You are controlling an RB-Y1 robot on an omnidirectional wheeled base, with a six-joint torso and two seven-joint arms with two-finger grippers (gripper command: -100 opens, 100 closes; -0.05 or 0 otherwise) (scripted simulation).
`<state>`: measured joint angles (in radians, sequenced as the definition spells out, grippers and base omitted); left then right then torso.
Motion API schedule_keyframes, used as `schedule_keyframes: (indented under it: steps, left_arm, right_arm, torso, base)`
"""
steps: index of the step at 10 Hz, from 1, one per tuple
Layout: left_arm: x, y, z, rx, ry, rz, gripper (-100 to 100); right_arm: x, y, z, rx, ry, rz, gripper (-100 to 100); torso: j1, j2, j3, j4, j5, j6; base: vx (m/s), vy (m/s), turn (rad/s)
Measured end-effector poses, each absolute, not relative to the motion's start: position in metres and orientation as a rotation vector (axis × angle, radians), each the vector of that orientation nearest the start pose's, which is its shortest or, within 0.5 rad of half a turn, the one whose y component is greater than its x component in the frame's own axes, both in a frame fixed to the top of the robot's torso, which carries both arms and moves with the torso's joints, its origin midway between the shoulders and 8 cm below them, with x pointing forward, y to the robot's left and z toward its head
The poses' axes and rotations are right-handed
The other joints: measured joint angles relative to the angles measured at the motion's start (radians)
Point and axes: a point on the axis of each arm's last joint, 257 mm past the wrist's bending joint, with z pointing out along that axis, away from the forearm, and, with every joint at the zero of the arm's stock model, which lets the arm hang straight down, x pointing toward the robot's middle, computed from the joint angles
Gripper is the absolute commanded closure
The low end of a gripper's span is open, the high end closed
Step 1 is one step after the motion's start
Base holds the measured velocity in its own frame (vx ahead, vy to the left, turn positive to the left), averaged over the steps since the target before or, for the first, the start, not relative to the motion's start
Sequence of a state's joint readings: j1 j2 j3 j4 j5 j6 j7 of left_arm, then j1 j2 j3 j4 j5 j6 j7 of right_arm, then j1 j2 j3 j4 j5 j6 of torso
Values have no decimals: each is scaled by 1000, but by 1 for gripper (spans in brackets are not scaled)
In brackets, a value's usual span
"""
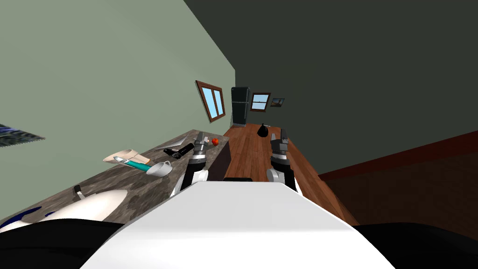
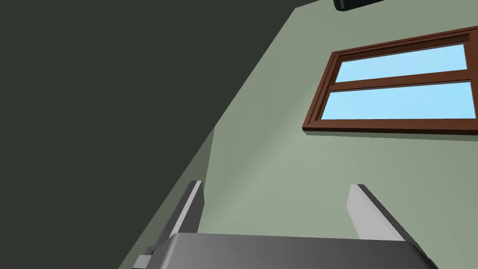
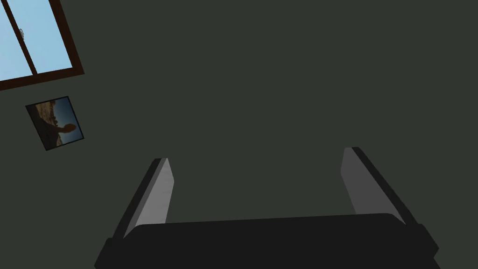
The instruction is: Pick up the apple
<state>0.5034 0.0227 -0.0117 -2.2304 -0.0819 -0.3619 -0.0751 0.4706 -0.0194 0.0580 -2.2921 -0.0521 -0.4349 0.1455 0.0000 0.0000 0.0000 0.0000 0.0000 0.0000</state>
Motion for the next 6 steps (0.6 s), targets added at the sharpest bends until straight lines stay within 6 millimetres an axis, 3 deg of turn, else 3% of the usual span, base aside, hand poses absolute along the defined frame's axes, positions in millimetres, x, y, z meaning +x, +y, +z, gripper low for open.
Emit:
schedule_keyframes:
  steps: [6]
  left_arm:
    - [371, 246, -36, -619, 928, -1220, -100]
  right_arm:
    - [357, -261, 26, 648, 658, 1266, 0]
  torso:
    - [-2, -1, -1, 0, -1, 0]
  base:
    - [14, -44, -20]
